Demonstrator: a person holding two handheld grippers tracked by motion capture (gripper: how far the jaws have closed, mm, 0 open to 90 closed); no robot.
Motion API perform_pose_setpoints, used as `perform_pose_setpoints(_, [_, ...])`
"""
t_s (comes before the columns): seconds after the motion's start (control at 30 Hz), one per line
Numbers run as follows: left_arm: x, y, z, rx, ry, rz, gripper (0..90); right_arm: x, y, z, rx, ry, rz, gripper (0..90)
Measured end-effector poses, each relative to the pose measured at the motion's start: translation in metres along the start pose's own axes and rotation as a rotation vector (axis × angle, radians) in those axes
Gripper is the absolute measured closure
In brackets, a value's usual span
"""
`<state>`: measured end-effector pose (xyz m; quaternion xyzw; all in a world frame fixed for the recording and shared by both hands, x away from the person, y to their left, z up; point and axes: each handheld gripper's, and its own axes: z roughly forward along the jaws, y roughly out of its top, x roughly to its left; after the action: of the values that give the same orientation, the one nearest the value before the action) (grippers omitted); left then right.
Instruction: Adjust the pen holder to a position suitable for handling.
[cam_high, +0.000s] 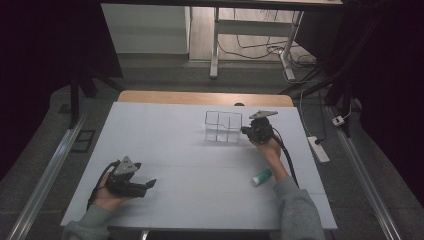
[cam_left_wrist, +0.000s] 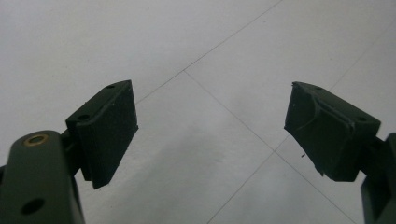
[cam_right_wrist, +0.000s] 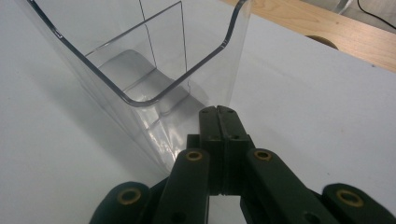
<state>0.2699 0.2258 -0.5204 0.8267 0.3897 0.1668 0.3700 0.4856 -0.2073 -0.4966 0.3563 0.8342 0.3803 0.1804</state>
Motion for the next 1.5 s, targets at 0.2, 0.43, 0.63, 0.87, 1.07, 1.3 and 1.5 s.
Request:
perform_pose_setpoints(0.2, [0.002,0.0,0.0,0.002,0.003,-0.003,16.9,0.009,0.008,0.009,0.015,0.008,-0.028,89.5])
perform_pose_setpoints(0.43, [0.002,0.0,0.001,0.006,0.004,-0.002,16.9,0.017,0.015,0.017,0.013,0.021,-0.033,89.5])
perform_pose_setpoints(0.63, [0.002,0.0,0.001,0.005,0.003,-0.002,16.9,0.022,0.019,0.022,0.013,0.028,-0.04,89.5])
perform_pose_setpoints(0.87, [0.002,0.0,0.001,0.006,0.002,-0.003,16.9,0.029,0.024,0.027,0.017,0.038,-0.056,89.5])
perform_pose_setpoints(1.07, [0.002,0.0,0.001,0.005,0.002,-0.003,16.9,0.035,0.027,0.031,0.015,0.046,-0.06,89.5])
perform_pose_setpoints(1.3, [0.002,0.0,0.001,0.006,0.002,-0.002,16.9,0.04,0.03,0.034,0.016,0.051,-0.076,89.5])
perform_pose_setpoints(1.5, [0.002,-0.001,0.001,0.007,0.001,-0.001,16.9,0.042,0.032,0.035,0.016,0.055,-0.083,89.5])
